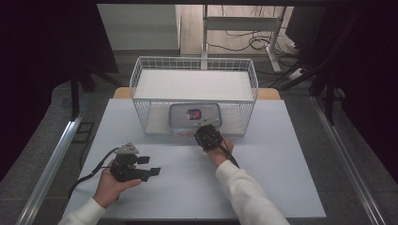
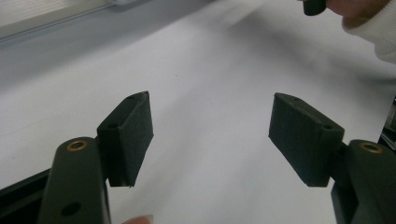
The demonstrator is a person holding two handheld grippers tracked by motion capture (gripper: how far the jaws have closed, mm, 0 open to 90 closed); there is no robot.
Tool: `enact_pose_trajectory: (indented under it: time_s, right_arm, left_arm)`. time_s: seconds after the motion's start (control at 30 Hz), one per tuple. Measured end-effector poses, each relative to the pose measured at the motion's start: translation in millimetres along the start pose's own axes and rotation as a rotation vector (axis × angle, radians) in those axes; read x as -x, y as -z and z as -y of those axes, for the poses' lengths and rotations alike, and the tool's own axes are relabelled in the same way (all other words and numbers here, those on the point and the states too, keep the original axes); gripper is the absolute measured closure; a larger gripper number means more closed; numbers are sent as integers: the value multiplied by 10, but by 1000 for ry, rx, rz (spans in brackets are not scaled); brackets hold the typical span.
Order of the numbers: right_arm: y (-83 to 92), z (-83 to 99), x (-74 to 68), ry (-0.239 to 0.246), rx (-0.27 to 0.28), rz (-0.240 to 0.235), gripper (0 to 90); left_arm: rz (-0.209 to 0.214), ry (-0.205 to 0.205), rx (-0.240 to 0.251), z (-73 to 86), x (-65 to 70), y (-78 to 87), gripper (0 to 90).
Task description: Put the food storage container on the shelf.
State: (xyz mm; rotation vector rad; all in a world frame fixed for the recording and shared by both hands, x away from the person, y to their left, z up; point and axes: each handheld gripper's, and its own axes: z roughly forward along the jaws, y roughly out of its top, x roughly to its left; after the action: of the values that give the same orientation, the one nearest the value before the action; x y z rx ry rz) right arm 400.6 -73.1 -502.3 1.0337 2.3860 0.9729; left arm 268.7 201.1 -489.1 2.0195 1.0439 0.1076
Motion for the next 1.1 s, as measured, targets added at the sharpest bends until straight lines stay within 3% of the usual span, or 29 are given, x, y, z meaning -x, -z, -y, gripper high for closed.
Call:
enact_pose_trajectory:
  time_s: [0.37, 0.67, 0.8, 0.83, 0.87, 0.9, 1.03, 1.07, 1.1]
  right_arm:
    - [-157, -140, 47, -38, -2, 1, 887]
    - [-126, -140, 40, -27, 4, -5, 887]
    - [74, -83, 6, 12, 8, -19, 887]
    - [269, -10, 17, 33, 16, -24, 887]
    - [269, -10, 17, 33, 16, -24, 887]
    - [472, 81, 51, 37, 21, -40, 887]
    - [863, 349, 155, 15, 36, -67, 887]
    - [863, 349, 155, 15, 36, -67, 887]
    - [1066, 557, 222, 6, 37, -76, 887]
  left_arm:
    - [-1, -2, -4, 5, -7, 4, 302]
    - [-4, -5, -7, 9, -10, 3, 302]
    - [-9, -5, -4, 13, -8, 15, 302]
    - [-13, -7, -6, 17, -6, 15, 302]
    - [-13, -7, -6, 17, -6, 15, 302]
    - [-10, -2, -4, 22, -8, 14, 303]
    - [4, 56, 14, 48, -89, 42, 307]
    - [4, 56, 14, 48, -89, 42, 308]
    - [-1, 65, 24, 45, -108, 61, 307]
